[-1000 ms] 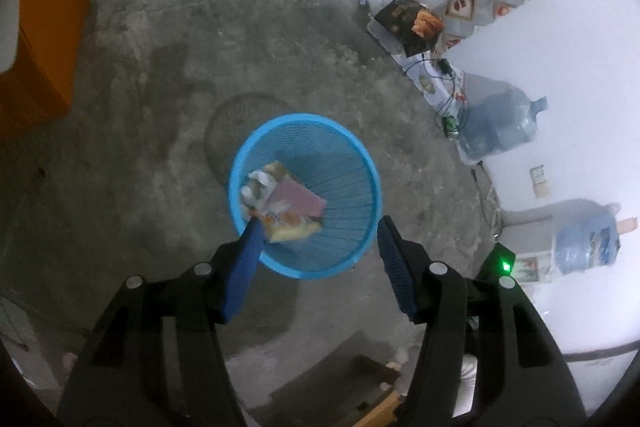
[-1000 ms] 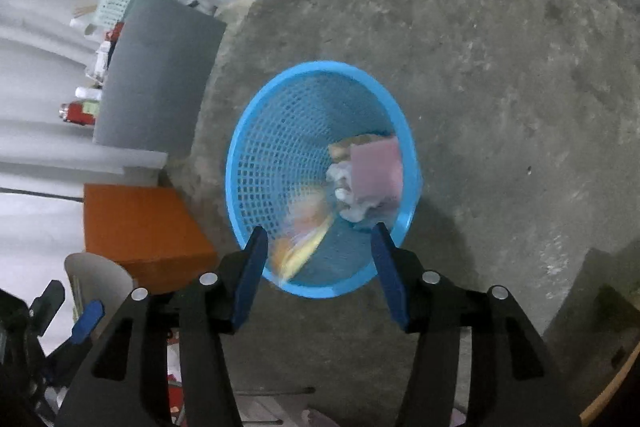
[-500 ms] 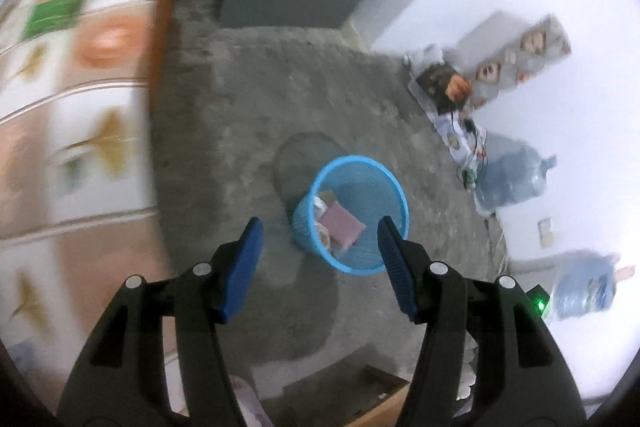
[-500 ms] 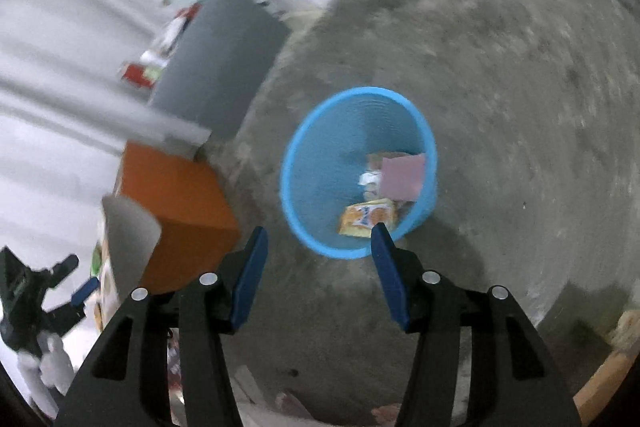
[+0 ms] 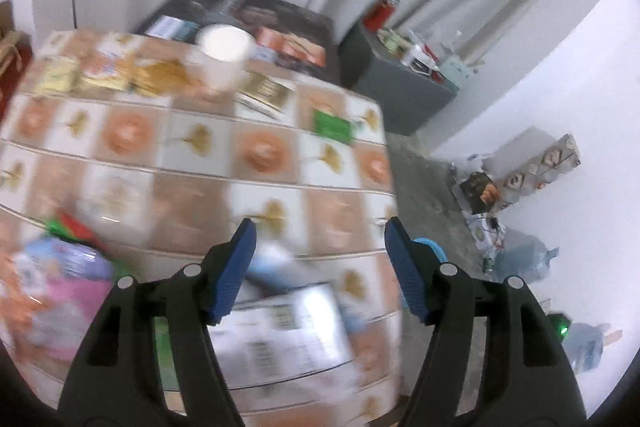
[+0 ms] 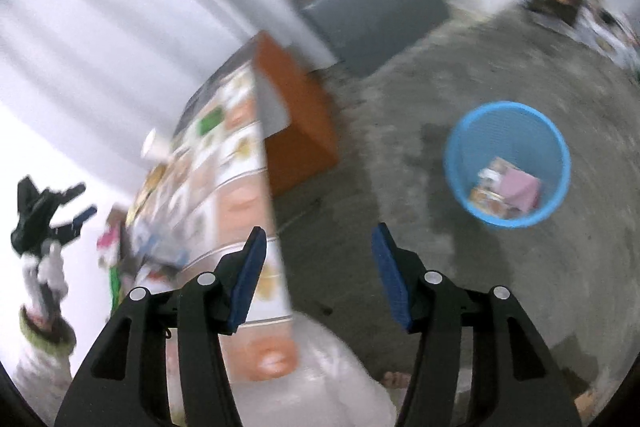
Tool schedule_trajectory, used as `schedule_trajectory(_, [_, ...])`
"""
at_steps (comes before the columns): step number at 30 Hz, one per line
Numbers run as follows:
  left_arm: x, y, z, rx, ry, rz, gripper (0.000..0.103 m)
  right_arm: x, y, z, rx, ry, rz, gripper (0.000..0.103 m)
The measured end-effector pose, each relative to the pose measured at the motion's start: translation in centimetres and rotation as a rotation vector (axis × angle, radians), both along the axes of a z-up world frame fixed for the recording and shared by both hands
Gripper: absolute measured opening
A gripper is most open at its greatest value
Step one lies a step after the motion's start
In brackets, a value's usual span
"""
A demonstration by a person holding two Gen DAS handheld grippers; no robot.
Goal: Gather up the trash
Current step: 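Move both tools back over the table toward the clear bowl and medicine box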
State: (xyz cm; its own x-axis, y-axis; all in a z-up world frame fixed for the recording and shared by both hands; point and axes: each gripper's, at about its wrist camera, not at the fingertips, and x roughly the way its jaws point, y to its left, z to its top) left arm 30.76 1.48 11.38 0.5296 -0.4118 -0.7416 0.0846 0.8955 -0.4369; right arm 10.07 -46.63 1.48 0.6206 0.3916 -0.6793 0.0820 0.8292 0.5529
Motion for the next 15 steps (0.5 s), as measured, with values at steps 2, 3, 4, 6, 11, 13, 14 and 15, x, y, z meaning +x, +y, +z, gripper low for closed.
schedule_trajectory(2, [-0.4,2.8,0.0,0.021,-0.008,0.001,0.063,0.9,2.8,1.0,-0.024,-0.004,0.064,0.057])
schedule_trajectory(3, [-0.6,4.0,-0.3,0.043,-0.008,-0.006,0.063,1.6,4.9,1.7,-0.043,-0.008,0.109,0.057])
schedule_trajectory(4, [-0.8,5.0,-0.6,0.060,-0.014,-0.007,0.063,2.0,6.2,2.0,-0.061,-0.011,0.135,0.059])
schedule_trajectory(6, [-1.1,6.6,-1.2,0.090,-0.025,-0.035,0.063,2.9,9.3,2.8,-0.117,-0.024,0.196,0.061])
schedule_trajectory(11, [-1.1,8.5,-2.9,0.139,-0.058,-0.107,0.068,4.9,17.2,3.8,-0.338,-0.107,0.346,0.063])
schedule_trajectory(13, [-0.7,8.8,-3.5,0.166,-0.069,-0.137,0.070,5.6,19.2,3.6,-0.395,-0.136,0.391,0.063])
schedule_trajectory(14, [-0.7,8.7,-3.8,0.173,-0.068,-0.144,0.071,6.0,20.1,3.6,-0.405,-0.141,0.413,0.063])
schedule_trajectory(15, [-0.4,8.9,-4.2,0.184,-0.060,-0.153,0.072,6.5,21.1,3.3,-0.417,-0.150,0.445,0.062])
